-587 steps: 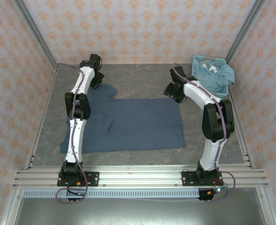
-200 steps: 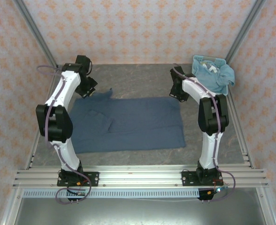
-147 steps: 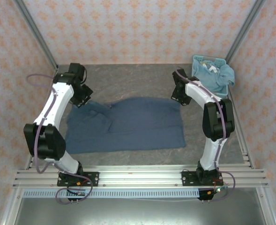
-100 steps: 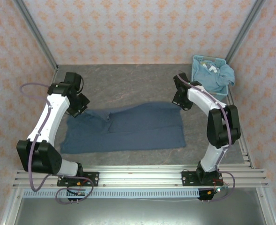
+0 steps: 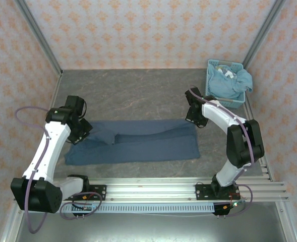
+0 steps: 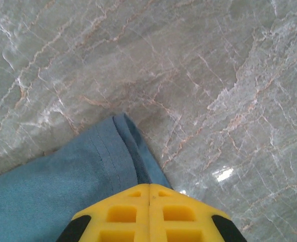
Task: Fold and stack the t-shirts
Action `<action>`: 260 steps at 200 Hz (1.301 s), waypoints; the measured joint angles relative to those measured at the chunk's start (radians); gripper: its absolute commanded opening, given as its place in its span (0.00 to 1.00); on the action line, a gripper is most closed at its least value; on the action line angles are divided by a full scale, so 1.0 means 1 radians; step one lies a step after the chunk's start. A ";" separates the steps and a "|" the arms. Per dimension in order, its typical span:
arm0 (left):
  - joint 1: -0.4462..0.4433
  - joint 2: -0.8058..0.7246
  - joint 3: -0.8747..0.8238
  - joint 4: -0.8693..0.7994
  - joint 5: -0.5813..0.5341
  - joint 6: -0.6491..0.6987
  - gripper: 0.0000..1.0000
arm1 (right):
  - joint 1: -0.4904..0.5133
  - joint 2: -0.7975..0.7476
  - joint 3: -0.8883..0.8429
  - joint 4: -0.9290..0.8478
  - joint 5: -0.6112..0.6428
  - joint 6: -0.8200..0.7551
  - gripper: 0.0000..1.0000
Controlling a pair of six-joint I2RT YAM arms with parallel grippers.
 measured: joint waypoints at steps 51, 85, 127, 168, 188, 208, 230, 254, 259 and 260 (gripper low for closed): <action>0.000 -0.059 -0.045 -0.030 -0.052 0.007 0.00 | 0.026 -0.022 -0.061 -0.016 0.022 0.013 0.00; 0.000 -0.095 -0.095 -0.043 -0.066 0.006 0.00 | 0.026 -0.022 -0.095 -0.021 0.032 0.014 0.00; 0.000 -0.127 -0.166 -0.050 -0.069 0.003 0.00 | 0.032 -0.026 -0.121 -0.021 0.039 0.022 0.00; 0.000 -0.164 -0.259 -0.043 -0.067 -0.021 0.00 | 0.033 -0.039 -0.133 -0.022 0.039 0.040 0.17; 0.000 -0.166 -0.302 -0.034 -0.069 -0.031 0.00 | 0.033 -0.063 -0.149 -0.026 0.038 0.055 0.17; 0.000 -0.166 -0.315 -0.030 -0.074 -0.043 0.00 | 0.033 -0.093 -0.163 -0.030 0.038 0.066 0.18; 0.000 -0.173 -0.315 -0.026 -0.090 -0.051 0.00 | 0.033 -0.104 -0.172 -0.033 0.038 0.074 0.19; 0.000 -0.200 -0.320 -0.026 -0.092 -0.074 0.00 | 0.033 -0.104 -0.172 -0.033 0.037 0.074 0.19; 0.000 -0.207 -0.323 -0.027 -0.091 -0.079 0.00 | 0.033 -0.104 -0.172 -0.033 0.035 0.074 0.19; 0.000 -0.208 -0.323 -0.027 -0.091 -0.079 0.00 | 0.033 -0.104 -0.172 -0.033 0.034 0.074 0.19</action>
